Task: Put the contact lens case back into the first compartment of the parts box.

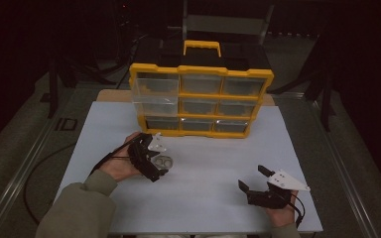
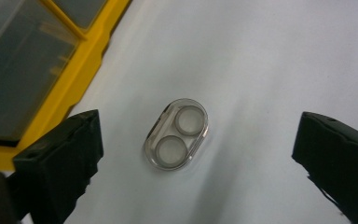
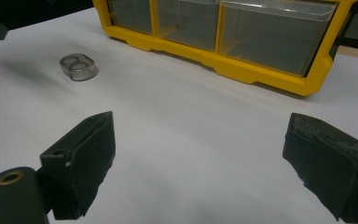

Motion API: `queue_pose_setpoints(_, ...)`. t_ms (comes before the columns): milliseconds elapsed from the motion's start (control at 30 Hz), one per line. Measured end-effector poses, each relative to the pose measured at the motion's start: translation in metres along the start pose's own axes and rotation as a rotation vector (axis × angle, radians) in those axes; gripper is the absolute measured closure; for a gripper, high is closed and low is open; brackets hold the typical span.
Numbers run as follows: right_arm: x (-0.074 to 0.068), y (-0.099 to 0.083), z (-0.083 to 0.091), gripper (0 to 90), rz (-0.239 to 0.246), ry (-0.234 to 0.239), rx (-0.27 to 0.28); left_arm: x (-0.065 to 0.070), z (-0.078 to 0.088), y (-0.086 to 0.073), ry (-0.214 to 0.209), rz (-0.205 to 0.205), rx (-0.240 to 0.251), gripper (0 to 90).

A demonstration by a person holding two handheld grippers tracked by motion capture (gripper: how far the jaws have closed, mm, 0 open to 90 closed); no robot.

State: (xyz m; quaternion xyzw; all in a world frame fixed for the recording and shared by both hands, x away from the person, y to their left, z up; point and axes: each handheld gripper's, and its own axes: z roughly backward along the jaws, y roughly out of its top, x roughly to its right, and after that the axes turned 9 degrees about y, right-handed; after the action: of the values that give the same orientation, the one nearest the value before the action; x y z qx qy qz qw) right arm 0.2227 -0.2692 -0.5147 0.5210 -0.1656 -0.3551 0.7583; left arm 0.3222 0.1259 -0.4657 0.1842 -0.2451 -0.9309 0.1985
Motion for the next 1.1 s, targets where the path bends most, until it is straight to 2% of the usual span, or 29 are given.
queue_pose_setpoints(167, 0.000, 0.000, 0.000, 9.7, 0.001, 0.002, -0.001, -0.004, -0.008, -0.001, -0.021, 0.001, -0.024, 7.5)
queue_pose_setpoints(267, 0.000, 0.000, 0.000, 9.6, -0.001, 0.002, -0.003, -0.006, -0.013, -0.001, -0.019, 0.000, -0.044, 8.9)
queue_pose_setpoints(300, 0.000, 0.000, 0.000, 9.6, -0.001, 0.003, -0.003, -0.007, -0.016, -0.001, -0.003, -0.004, -0.059, 9.6)
queue_pose_setpoints(467, 0.000, 0.000, 0.000, 9.7, -0.001, 0.002, -0.004, -0.010, -0.027, -0.003, -0.017, -0.005, -0.090, 10.8)
queue_pose_setpoints(500, 0.000, 0.000, 0.000, 9.7, -0.001, 0.002, -0.004, -0.009, -0.029, -0.003, -0.014, 0.007, -0.087, 11.2)
queue_pose_setpoints(533, 0.000, 0.000, 0.000, 9.6, -0.001, 0.003, -0.003, -0.009, -0.031, -0.003, -0.008, -0.004, -0.094, 11.8)
queue_pose_setpoints(700, 0.000, 0.000, -0.001, 9.7, 0.000, 0.004, -0.004, -0.009, -0.038, -0.001, -0.035, -0.013, -0.098, 15.6)
queue_pose_setpoints(800, 0.000, 0.000, -0.001, 9.7, 0.001, 0.003, -0.007, -0.009, -0.044, 0.000, -0.036, -0.021, -0.105, 17.8)
queue_pose_setpoints(1100, 0.000, 0.000, -0.001, 9.7, 0.000, 0.005, -0.006, -0.011, -0.060, 0.003, -0.080, -0.011, -0.124, 26.7)
